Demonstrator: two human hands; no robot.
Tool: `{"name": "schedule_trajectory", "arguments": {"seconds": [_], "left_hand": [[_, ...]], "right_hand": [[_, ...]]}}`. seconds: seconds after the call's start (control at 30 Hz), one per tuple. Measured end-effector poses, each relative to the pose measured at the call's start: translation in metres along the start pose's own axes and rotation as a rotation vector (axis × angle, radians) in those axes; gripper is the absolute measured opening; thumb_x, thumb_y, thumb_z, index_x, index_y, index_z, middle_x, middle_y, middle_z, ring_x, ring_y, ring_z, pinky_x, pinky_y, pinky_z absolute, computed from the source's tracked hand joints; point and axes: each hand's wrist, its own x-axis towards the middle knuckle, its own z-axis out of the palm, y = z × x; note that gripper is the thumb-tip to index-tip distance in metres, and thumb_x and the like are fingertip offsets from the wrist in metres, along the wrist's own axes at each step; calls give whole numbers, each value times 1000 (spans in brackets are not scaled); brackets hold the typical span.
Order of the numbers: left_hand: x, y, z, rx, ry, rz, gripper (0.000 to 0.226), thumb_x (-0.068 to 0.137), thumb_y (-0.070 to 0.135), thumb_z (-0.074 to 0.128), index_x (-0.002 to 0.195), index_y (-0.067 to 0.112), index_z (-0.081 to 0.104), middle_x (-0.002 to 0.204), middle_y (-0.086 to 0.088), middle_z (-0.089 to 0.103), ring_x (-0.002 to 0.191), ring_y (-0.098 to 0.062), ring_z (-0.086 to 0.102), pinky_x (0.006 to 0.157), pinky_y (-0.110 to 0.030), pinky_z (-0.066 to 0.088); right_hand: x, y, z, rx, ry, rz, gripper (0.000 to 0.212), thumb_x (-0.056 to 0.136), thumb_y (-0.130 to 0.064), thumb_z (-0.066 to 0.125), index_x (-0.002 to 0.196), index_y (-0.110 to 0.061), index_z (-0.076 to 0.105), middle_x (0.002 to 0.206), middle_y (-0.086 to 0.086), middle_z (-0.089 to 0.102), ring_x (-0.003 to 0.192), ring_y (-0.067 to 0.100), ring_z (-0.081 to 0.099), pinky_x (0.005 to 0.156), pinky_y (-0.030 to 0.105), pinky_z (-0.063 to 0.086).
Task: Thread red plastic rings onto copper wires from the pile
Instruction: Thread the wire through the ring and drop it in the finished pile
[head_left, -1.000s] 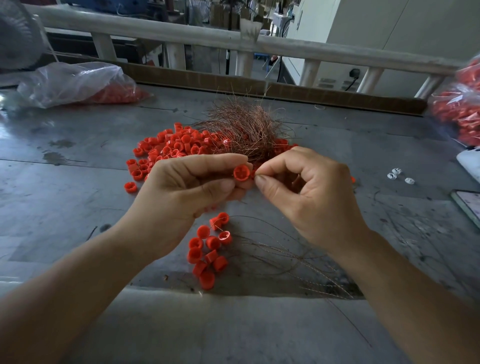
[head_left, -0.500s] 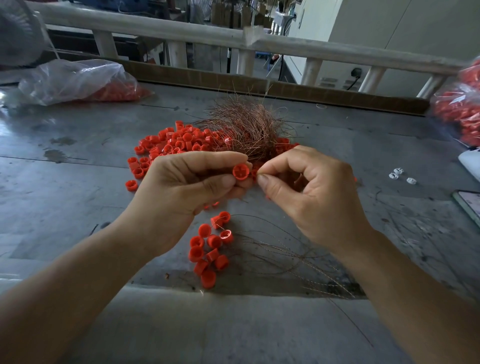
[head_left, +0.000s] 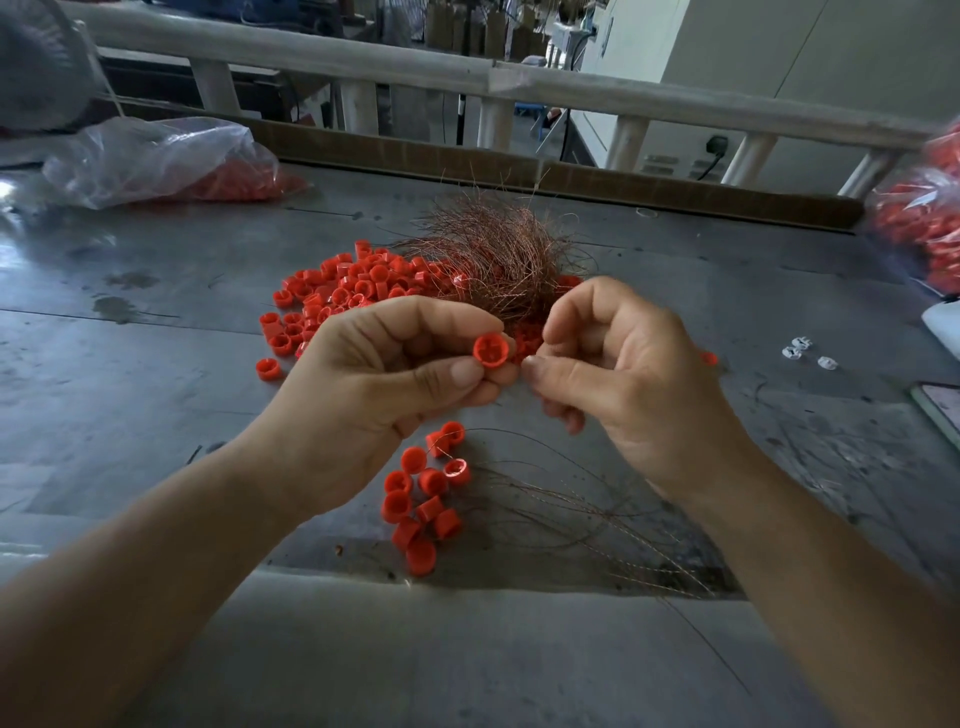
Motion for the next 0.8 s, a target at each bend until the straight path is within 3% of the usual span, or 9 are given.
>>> {"name": "schedule_trajectory", "arguments": {"seconds": [0.17,0.37,0.43,0.57,0.67,0.8], "left_hand": [[0,-1,2,6,-19,-32,21,59,9,66,78,13,74,78,-7,72,73,-14,69,63,-19,54],[0,-1,4,-34,-25,-68,20,60,8,65,77,13,74,82,-9,72,74,-16,70,63,-19,54],[0,-1,3,-33,-18,-75,20,59,8,65,77,13,74,80,-9,72,75,-16,70,64,-19,54],[0,-2,3,-34,6,-79,20,59,9,66,77,12,74,80,-9,72,75,-16,70,64,-19,54],[-1,-1,3,-36,10,-78,20,59,9,66,78,12,74,80,-9,72,75,-16,70,64,-20,54],[-1,0,3,-39,14,-77,20,59,10,67,77,12,74,80,-9,72,74,-16,70,64,-20,55]], "right_hand": [[1,1,5,190,-90,194,30,77,11,60,70,-13,43,59,2,55,45,7,51,40,18,38],[4,3,0,111,-146,195,24,77,3,64,72,-13,48,53,-5,58,48,6,55,43,17,42],[8,6,-9,-42,-127,167,15,78,-10,66,73,-15,54,56,-5,61,52,7,58,48,20,46],[27,33,-50,-736,290,77,12,80,-24,67,70,-21,63,68,-4,64,66,15,58,60,22,37],[36,56,-80,-894,449,188,8,82,-18,65,83,-12,70,83,7,69,85,25,62,70,26,37],[40,79,-97,-935,420,408,11,79,-14,68,89,-12,71,97,12,69,97,28,61,79,28,42]]}}
